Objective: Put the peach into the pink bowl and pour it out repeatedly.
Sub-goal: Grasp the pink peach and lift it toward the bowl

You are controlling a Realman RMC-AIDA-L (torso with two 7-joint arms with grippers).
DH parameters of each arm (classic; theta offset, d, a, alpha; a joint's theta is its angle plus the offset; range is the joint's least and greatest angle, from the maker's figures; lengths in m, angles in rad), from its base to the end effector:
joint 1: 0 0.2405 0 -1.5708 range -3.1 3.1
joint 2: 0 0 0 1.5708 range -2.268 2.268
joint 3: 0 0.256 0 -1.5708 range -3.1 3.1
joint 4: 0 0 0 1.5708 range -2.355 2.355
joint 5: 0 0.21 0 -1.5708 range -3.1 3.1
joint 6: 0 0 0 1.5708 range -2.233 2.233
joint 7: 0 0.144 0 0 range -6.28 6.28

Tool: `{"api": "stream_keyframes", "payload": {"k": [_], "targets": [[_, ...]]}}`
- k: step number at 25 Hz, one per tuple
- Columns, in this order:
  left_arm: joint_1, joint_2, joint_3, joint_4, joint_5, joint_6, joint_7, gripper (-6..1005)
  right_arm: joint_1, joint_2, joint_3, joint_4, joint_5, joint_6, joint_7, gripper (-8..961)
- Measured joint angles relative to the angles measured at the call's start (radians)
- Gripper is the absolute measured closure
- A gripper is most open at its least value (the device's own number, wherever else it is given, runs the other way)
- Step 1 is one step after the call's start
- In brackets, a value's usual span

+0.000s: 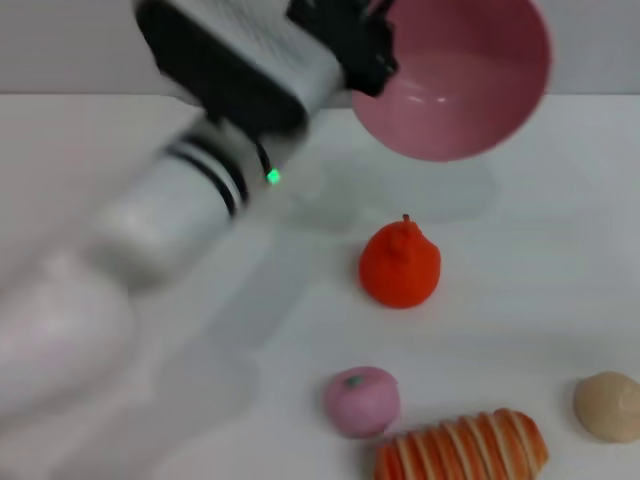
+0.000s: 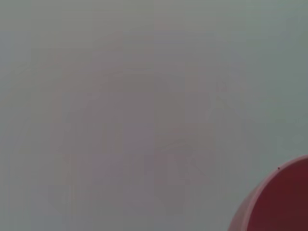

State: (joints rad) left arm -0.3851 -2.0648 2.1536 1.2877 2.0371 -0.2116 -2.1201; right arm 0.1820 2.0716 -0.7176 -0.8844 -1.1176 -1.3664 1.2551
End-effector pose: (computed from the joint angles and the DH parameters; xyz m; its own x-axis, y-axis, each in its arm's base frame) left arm -0.0933 0.3607 -0.0664 0.8854 -0.1612 0.4360 0.2974 -0.5243 -0.7979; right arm 0.3069 0.3035 0.1427 0.5176 0.1541 -0.8416 -0.7169 -0.4588 -0.5249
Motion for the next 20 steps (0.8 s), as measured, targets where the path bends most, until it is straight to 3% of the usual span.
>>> {"api": "stream_keyframes", "payload": {"k": [3,4,6,8,9,11,15,16,20], "targets": [[-0.082,0.002,-0.261,-0.041,-0.040,0.362,-0.115,953,0.011,-0.001,-0.001,-0.049,-0.094,-0.038,0.061,406],[-0.082,0.002,-0.261,-0.041,-0.040,0.362,-0.115,953,0.014,-0.001,-0.002,-0.076,-0.136,-0.064,0.086,406],[-0.208,0.005,-0.555,-0.179,-0.050,0.695,-0.175,953,0.019,0.000,-0.018,-0.153,-0.221,-0.141,0.137,406],[-0.273,0.009,-0.692,-0.268,-0.047,0.825,-0.177,953,0.020,0.000,-0.056,-0.248,-0.298,-0.237,0.190,406],[-0.294,0.011,-0.752,-0.307,-0.041,0.870,-0.174,953,0.022,0.001,-0.104,-0.366,-0.379,-0.347,0.252,406],[-0.328,0.015,-0.858,-0.371,-0.023,0.941,-0.159,953,0.025,0.002,-0.132,-0.438,-0.421,-0.406,0.287,406],[-0.323,0.016,-0.897,-0.373,0.008,0.965,-0.154,954,0.089,0.002,-0.290,-0.670,-0.619,-0.567,0.502,406],[-0.321,0.016,-0.898,-0.373,0.011,0.970,-0.156,954,0.089,0.002,-0.290,-0.670,-0.619,-0.567,0.502,406],[-0.317,0.019,-0.902,-0.377,0.017,0.983,-0.157,954,0.187,0.003,-0.470,-0.717,-0.902,-0.534,0.690,407]]}}
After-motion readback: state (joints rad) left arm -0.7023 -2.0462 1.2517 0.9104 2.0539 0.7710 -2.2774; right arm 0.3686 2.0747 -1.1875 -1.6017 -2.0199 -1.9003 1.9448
